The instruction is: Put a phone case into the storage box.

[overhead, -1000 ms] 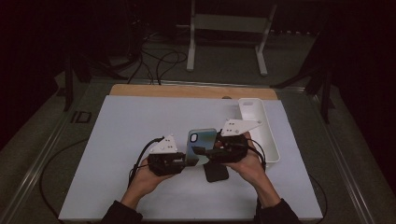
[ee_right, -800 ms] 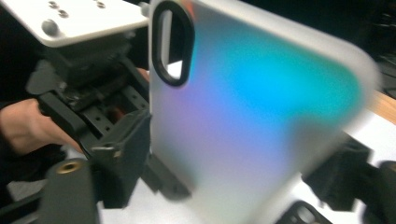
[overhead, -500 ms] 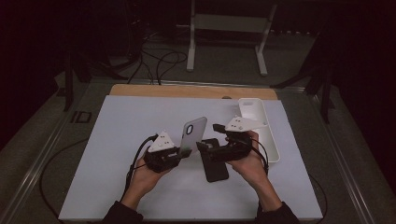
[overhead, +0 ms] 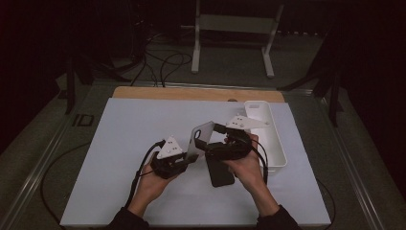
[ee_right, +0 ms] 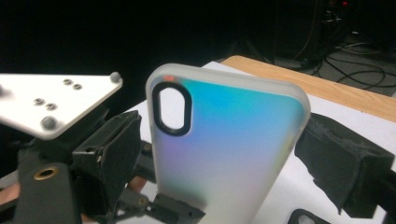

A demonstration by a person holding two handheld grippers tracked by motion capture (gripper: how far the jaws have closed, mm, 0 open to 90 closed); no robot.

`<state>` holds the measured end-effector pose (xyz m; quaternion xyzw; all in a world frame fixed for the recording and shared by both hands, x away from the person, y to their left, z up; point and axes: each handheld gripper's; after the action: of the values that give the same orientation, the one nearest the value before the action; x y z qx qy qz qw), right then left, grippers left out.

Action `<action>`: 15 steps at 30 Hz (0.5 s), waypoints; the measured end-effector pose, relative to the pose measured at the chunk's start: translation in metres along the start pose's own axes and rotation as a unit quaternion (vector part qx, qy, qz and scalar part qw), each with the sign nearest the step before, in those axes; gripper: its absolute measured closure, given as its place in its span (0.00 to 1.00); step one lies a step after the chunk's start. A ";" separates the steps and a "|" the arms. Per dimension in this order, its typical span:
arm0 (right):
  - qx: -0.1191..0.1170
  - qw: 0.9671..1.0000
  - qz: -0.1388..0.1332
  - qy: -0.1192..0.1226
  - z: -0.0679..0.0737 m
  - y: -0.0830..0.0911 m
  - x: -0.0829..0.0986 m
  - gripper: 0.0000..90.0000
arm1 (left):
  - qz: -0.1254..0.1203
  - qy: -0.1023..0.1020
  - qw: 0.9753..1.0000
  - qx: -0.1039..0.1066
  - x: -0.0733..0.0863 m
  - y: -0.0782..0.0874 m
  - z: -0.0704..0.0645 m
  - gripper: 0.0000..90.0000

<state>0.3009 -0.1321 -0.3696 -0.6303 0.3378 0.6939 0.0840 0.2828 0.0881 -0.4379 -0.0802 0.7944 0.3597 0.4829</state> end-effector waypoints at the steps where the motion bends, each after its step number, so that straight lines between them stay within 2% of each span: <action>1: 0.003 1.000 0.000 -0.003 0.000 -0.001 0.000 0.17 | 0.000 0.000 1.000 0.003 0.000 0.000 0.000 0.90; 15: 0.028 0.999 -0.012 -0.014 0.007 -0.012 -0.003 0.16 | 0.005 0.005 1.000 0.009 0.002 -0.009 -0.009 0.90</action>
<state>0.3019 -0.1181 -0.3715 -0.6222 0.3481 0.6918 0.1142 0.2792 0.0764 -0.4414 -0.0736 0.8005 0.3547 0.4775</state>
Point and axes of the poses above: each handheld gripper's, and its own axes: y roughly backward along the jaws, x roughly out of its underside, z roughly to its left, and after that the axes turned 14 degrees about y, right-handed
